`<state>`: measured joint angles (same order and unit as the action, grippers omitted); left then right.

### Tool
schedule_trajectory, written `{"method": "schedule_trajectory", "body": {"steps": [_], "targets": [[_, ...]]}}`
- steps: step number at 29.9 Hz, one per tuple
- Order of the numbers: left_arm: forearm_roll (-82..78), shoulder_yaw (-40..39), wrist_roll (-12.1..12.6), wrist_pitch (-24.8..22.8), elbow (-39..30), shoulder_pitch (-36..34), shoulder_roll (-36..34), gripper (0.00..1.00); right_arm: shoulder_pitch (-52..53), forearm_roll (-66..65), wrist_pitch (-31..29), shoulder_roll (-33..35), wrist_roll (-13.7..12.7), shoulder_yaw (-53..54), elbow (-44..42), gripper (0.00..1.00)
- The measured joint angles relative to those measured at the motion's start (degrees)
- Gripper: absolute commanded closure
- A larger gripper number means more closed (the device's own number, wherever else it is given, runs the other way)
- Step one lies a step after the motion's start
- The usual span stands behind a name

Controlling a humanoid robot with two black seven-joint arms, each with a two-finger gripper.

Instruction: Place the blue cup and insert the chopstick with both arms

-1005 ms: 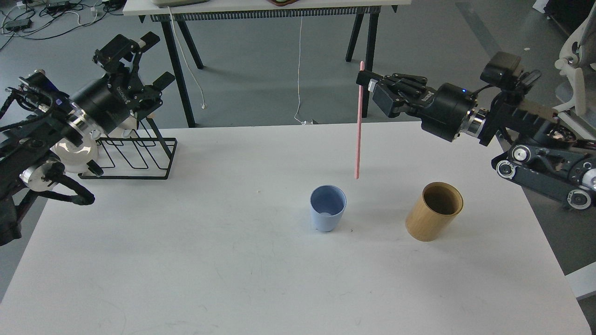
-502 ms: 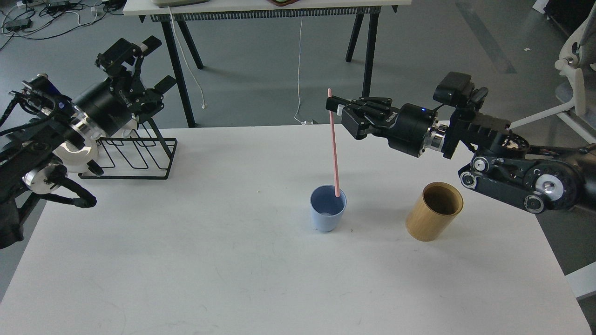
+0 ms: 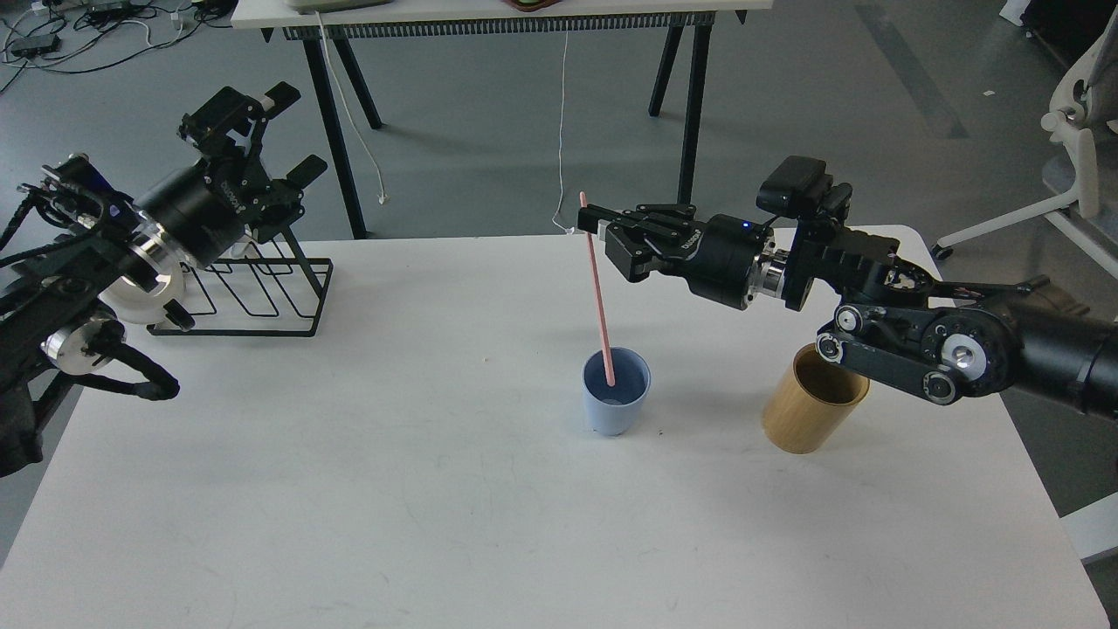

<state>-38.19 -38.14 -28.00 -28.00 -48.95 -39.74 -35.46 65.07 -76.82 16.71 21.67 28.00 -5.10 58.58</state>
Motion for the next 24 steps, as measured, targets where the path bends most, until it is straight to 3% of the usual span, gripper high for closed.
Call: {"method": "schedule_trajectory", "body": {"steps": [8, 17, 24], "targets": [[0.04, 0.0, 0.0, 0.0, 0.0, 0.01, 0.04, 0.01, 0.06, 0.02, 0.35, -1.08, 0.0, -0.96, -0.31, 0.76], [0.04, -0.01, 0.0, 0.0, 0.0, 0.09, 0.21, 0.01, -0.29, 0.34, 1.82, -1.36, 0.0, -0.97, -0.03, 0.66], [0.04, -0.01, 0.0, 0.0, 0.0, 0.09, 0.21, 0.01, -0.3, 0.7, 2.2, -0.83, 0.0, -0.89, 0.7, 0.32]]}}
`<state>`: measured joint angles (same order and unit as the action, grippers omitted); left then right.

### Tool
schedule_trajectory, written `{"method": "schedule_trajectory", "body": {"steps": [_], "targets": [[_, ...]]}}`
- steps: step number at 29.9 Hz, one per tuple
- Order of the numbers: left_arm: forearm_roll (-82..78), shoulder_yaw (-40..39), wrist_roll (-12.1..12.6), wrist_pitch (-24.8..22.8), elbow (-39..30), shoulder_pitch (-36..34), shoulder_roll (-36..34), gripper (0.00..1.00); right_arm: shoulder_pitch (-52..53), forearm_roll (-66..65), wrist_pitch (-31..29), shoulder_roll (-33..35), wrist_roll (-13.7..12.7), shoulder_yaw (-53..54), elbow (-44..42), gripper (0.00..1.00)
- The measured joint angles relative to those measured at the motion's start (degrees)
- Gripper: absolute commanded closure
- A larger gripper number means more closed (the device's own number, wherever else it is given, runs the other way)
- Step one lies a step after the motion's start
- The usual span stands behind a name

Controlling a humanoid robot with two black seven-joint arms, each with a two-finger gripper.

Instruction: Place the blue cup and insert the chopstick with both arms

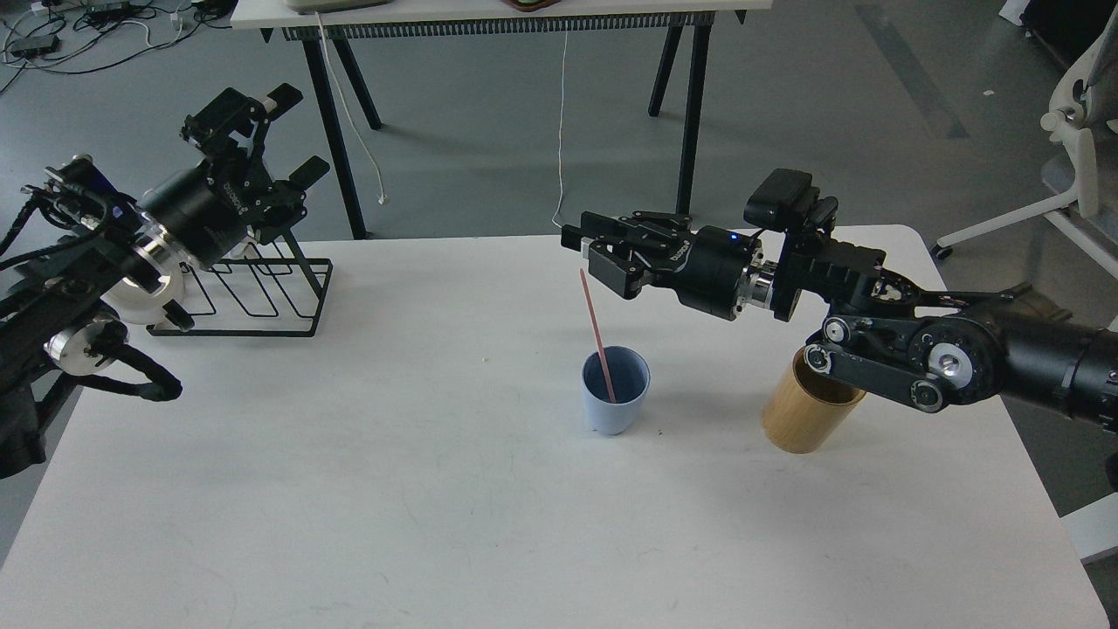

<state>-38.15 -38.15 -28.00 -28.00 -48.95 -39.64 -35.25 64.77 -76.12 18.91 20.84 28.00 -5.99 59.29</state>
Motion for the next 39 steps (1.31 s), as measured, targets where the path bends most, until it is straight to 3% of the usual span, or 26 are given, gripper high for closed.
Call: {"method": "schedule_trajectory", "body": {"steps": [2, 7, 18, 27, 31, 39], "targets": [[0.0, 0.0, 0.0, 0.0, 0.0, 0.0, 0.0, 0.01, 0.0, 0.22, 0.71, 0.31, 0.0, 0.37, 0.8, 0.17], [0.0, -0.03, 0.0, 0.0, -0.03, 0.0, 0.24, 0.01, -0.79, 3.54, 3.79, 3.77, 0.0, 4.68, 1.24, 0.05], [0.0, -0.1, 0.0, 0.0, -0.19, -0.15, 3.17, 0.01, -14.5, 18.51, 5.28, 10.38, 0.0, 27.08, 1.9, 0.04], [3.39, -0.15, 0.0, 0.0, -0.07, 1.31, 2.28, 0.01, -22.89, 46.54, 2.98, 12.43, -0.01, 34.83, 10.98, 0.03], [6.36, -0.15, 0.0, 0.0, 0.79, 1.4, 2.07, 0.01, -24.36, 55.6, -3.15, 14.07, -0.01, 36.03, 15.24, 0.02], [6.95, -0.72, 0.0, 0.0, 1.49, 1.28, 2.03, 0.01, -26.2, 60.42, -29.96, 17.36, -0.01, 39.3, 16.15, 0.01]]}}
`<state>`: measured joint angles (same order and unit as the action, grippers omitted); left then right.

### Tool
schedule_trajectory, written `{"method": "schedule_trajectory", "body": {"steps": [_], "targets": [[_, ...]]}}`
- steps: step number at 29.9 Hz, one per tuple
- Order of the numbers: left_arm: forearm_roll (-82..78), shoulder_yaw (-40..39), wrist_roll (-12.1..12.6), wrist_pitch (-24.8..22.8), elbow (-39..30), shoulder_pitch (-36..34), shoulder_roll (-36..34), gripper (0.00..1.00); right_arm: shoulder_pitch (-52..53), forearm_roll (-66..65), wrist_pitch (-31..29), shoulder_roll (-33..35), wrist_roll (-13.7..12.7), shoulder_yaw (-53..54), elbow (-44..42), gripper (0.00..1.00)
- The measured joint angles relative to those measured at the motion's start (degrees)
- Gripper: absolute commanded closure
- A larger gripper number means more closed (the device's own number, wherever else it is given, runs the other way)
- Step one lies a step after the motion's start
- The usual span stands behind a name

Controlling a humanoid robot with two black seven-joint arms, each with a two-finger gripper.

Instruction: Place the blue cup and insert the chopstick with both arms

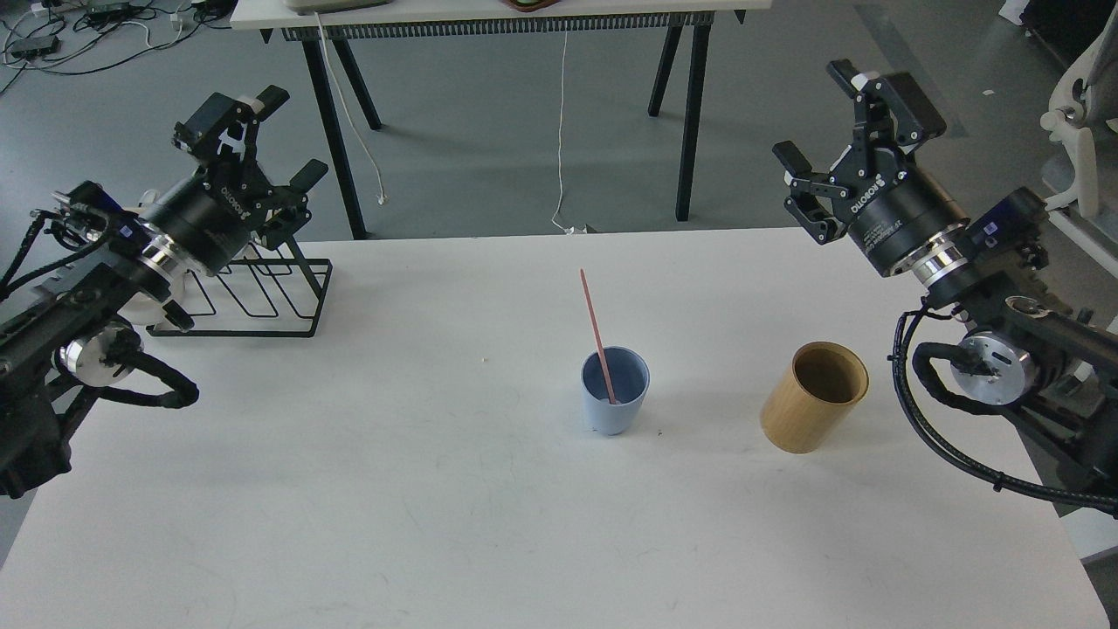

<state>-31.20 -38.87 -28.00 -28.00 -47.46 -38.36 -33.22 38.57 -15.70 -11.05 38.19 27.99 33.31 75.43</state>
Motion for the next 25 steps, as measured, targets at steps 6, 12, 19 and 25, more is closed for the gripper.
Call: {"method": "schedule_trajectory", "body": {"steps": [6, 12, 19, 25], "targets": [[0.03, -0.03, 0.0, 0.0, 0.01, 0.0, 0.24, 0.01, -0.13, -0.56, -7.18, 1.26, 0.0, 0.16, -4.6, 0.01], [0.02, 0.22, 0.0, 0.0, -0.21, 0.0, 0.43, 0.01, -0.16, -0.28, -6.3, 1.01, 0.0, 0.96, -6.47, 0.01], [-0.01, 0.23, 0.0, 0.0, -0.86, 0.04, 0.42, 0.01, -0.18, 0.22, -2.34, -1.29, 0.01, 3.07, -6.18, 0.01], [-0.01, 0.19, 0.0, 0.0, -0.88, 0.08, 0.81, 0.01, -0.18, 0.23, 0.62, -2.55, 0.01, 4.07, -6.36, 0.01]]}}
